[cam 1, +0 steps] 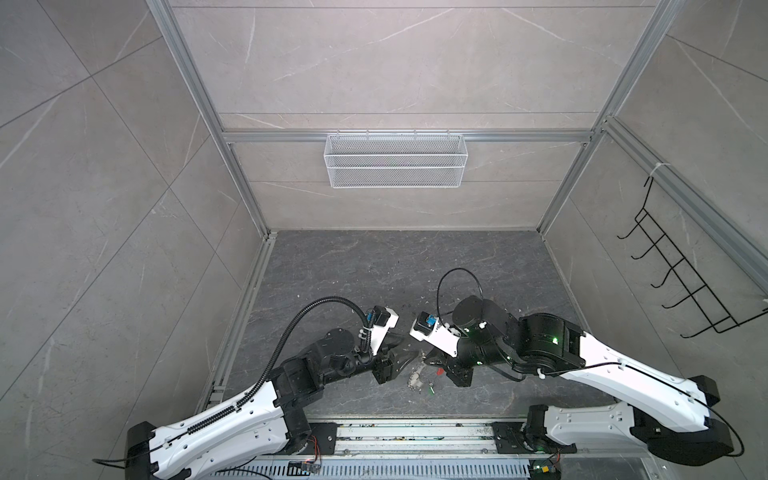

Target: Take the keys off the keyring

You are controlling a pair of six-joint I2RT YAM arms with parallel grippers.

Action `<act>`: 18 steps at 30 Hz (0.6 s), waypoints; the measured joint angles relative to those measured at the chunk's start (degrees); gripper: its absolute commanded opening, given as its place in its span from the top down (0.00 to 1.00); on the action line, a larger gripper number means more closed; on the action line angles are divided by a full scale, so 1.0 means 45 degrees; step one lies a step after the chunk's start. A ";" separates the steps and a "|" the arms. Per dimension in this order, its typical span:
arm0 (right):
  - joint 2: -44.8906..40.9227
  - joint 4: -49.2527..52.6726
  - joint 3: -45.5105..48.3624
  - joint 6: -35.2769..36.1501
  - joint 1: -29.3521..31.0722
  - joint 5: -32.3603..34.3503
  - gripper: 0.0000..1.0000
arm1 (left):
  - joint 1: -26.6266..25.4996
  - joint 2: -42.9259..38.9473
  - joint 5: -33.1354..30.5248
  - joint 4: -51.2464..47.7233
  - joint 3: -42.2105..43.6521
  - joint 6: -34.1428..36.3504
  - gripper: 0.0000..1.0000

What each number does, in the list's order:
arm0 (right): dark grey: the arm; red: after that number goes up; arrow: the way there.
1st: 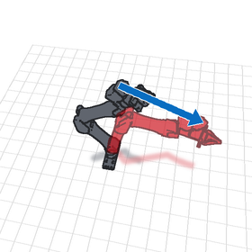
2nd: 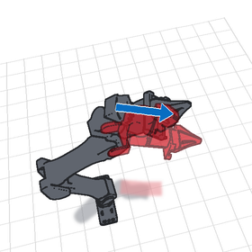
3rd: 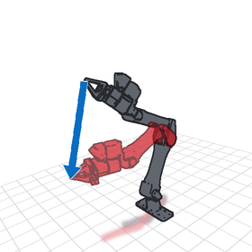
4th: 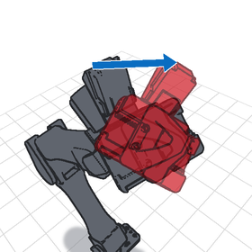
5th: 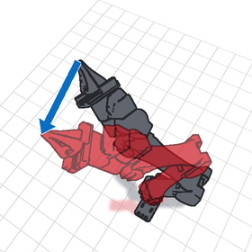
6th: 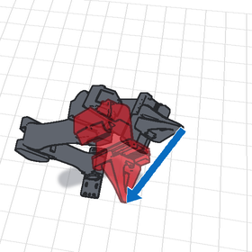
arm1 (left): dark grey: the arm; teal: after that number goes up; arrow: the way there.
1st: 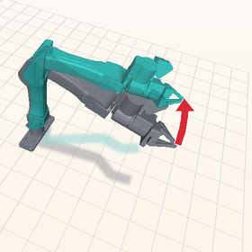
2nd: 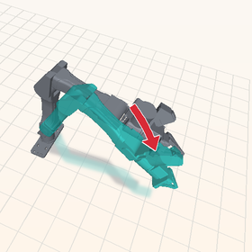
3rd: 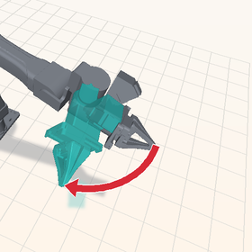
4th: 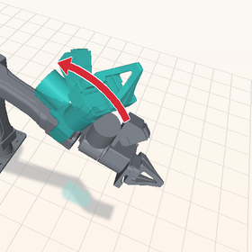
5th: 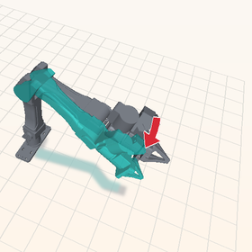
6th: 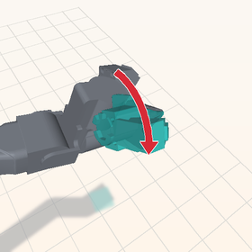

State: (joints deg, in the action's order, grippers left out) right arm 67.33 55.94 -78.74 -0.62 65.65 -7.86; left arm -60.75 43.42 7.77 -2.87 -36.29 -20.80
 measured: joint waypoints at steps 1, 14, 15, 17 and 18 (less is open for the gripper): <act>-0.0015 0.0000 0.0000 0.0039 0.0000 -0.0024 1.00 | 0.0005 -0.0029 0.0039 -0.0073 0.0000 0.0005 0.44; -0.0131 -0.0058 0.0000 0.0457 0.0000 -0.0792 1.00 | 0.0000 -0.0452 0.2322 -0.0015 0.0092 0.0345 0.44; -0.0136 -0.0087 0.0000 0.0481 0.0000 -0.0874 1.00 | 0.0000 -0.0340 0.2453 0.0019 0.0092 0.0359 0.44; -0.0136 -0.0102 0.0000 0.0525 0.0000 -0.1001 1.00 | 0.0005 -0.0160 0.2725 0.0092 0.0097 0.0374 0.44; -0.0136 -0.0102 0.0000 0.0534 0.0000 -0.1073 1.00 | 0.0000 -0.0087 0.2851 0.0165 0.0102 0.0384 0.44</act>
State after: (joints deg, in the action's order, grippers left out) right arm 66.72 55.48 -78.74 1.78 65.65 -12.69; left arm -60.75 43.03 20.60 -2.13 -35.83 -19.07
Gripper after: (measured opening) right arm 0.049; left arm 0.561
